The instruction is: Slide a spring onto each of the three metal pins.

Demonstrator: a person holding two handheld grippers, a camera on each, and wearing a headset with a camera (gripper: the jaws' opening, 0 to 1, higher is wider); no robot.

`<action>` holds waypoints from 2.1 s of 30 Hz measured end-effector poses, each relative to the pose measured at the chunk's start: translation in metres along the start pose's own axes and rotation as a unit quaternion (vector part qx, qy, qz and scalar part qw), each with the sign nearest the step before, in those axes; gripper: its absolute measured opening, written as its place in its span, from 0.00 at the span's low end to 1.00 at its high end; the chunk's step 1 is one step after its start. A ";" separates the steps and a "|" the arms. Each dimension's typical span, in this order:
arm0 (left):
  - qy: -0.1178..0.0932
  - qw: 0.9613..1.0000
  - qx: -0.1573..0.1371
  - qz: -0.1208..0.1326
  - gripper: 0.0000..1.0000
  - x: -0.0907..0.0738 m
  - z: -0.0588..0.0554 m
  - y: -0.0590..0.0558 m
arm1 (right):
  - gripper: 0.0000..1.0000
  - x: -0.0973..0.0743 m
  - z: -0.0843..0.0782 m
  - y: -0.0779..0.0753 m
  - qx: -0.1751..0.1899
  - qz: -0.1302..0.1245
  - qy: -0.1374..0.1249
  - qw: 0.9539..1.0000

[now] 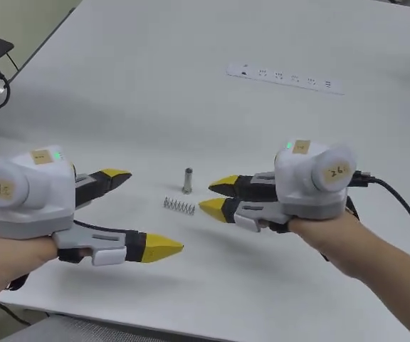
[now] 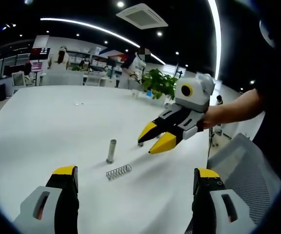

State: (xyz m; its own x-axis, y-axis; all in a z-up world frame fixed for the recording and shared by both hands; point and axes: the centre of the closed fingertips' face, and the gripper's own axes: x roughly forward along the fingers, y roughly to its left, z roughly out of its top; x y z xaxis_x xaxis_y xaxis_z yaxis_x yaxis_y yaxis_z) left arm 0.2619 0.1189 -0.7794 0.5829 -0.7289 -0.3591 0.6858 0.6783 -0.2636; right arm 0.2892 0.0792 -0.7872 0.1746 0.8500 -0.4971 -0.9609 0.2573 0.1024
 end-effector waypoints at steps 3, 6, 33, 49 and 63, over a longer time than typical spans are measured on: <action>0.001 1.000 -0.001 -0.001 0.95 0.000 0.000 0.000 | 0.17 0.007 0.000 0.001 0.000 0.003 0.002 1.000; 0.001 1.000 -0.001 -0.002 0.95 0.000 0.000 -0.001 | 0.17 0.014 -0.004 0.002 -0.003 0.005 0.010 1.000; 0.007 1.000 -0.010 0.002 0.94 -0.005 -0.007 0.002 | 0.12 0.052 -0.042 -0.006 -0.016 0.001 0.092 0.996; 0.010 1.000 -0.007 -0.006 0.94 -0.001 -0.005 -0.003 | 0.08 0.033 -0.042 -0.002 -0.061 0.018 0.105 0.992; 0.012 0.999 0.007 -0.032 0.92 0.015 0.003 -0.019 | 0.08 -0.012 -0.025 0.002 -0.071 0.023 0.078 0.994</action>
State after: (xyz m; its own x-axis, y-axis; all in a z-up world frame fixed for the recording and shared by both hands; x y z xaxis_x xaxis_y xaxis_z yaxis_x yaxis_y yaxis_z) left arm 0.2586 0.0952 -0.7775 0.5276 -0.7683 -0.3625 0.7271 0.6290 -0.2750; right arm 0.2802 0.0583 -0.8027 0.1051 0.7753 -0.6228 -0.9896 0.1434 0.0115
